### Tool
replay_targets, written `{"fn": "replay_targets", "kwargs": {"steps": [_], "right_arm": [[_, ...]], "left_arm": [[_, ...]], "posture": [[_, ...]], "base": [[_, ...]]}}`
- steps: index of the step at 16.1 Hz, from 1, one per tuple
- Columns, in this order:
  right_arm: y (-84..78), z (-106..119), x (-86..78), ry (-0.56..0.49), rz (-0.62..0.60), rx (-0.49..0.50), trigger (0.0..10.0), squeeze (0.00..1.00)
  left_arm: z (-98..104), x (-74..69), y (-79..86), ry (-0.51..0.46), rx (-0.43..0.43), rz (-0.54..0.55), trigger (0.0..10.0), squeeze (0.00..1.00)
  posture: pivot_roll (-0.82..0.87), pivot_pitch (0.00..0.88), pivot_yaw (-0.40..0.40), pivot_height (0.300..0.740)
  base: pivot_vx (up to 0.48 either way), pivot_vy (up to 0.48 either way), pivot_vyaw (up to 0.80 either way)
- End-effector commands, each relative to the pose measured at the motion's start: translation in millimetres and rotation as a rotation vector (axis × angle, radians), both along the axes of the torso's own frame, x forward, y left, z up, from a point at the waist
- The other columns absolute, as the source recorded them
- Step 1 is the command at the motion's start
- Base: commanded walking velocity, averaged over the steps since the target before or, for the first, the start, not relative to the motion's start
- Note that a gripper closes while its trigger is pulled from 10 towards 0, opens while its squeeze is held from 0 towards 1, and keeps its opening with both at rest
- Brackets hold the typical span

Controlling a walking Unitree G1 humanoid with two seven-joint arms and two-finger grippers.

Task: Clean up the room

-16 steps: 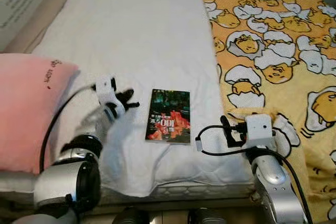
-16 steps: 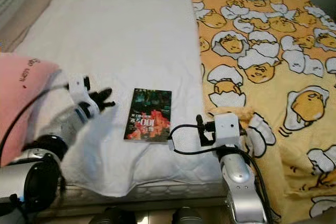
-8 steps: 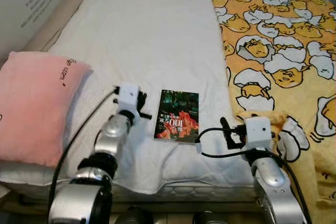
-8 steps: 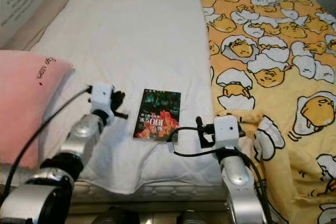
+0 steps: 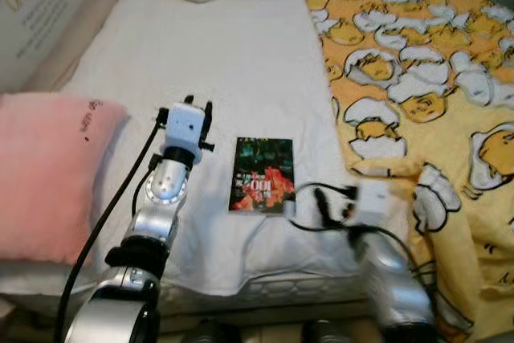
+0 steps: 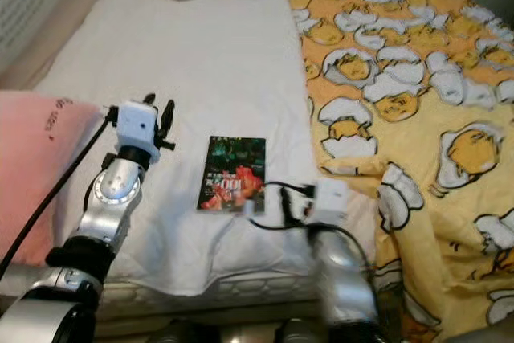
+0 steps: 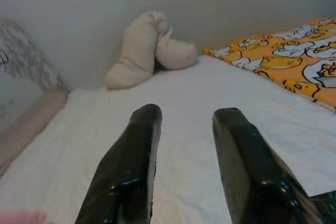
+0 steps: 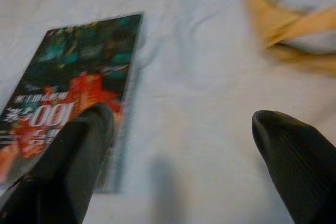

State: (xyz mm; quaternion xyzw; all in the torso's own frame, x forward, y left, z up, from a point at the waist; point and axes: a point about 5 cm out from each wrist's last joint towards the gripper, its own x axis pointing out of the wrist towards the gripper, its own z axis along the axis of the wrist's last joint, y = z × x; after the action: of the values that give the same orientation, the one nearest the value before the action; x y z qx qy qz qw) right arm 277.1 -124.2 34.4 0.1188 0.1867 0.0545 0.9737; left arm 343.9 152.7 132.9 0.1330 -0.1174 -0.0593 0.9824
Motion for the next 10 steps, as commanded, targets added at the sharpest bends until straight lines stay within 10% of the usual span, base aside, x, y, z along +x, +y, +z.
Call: {"fn": "replay_targets", "kwargs": {"steps": [1,5,6,10], "right_arm": [[8.9,-2,3.8,-0.002,0.021,0.004,10.0,0.00],[41.8,0,19.1,0.031,0.068,0.093,10.0,0.00],[48.3,-5,19.5,0.044,0.077,0.085,10.0,0.00],[57.6,-6,24.1,0.046,0.093,0.070,10.0,0.00]], "left_arm": [[-2,-2.7,3.3,0.022,-0.001,-0.002,10.0,1.00],[3,-22.0,15.8,0.018,-0.006,-0.008,10.0,0.98],[3,-26.8,20.9,0.029,-0.007,0.008,10.0,0.00],[3,-32.3,27.6,0.060,-0.007,0.027,10.0,0.00]], "posture": [[-0.10,0.100,0.083,0.735],[0.02,0.135,0.085,0.735],[0.05,0.144,0.085,0.735],[0.05,0.144,0.074,0.735]], "base": [[0.000,0.000,0.00],[0.000,0.000,0.00],[0.000,0.000,0.00],[0.000,0.000,0.00]]}}
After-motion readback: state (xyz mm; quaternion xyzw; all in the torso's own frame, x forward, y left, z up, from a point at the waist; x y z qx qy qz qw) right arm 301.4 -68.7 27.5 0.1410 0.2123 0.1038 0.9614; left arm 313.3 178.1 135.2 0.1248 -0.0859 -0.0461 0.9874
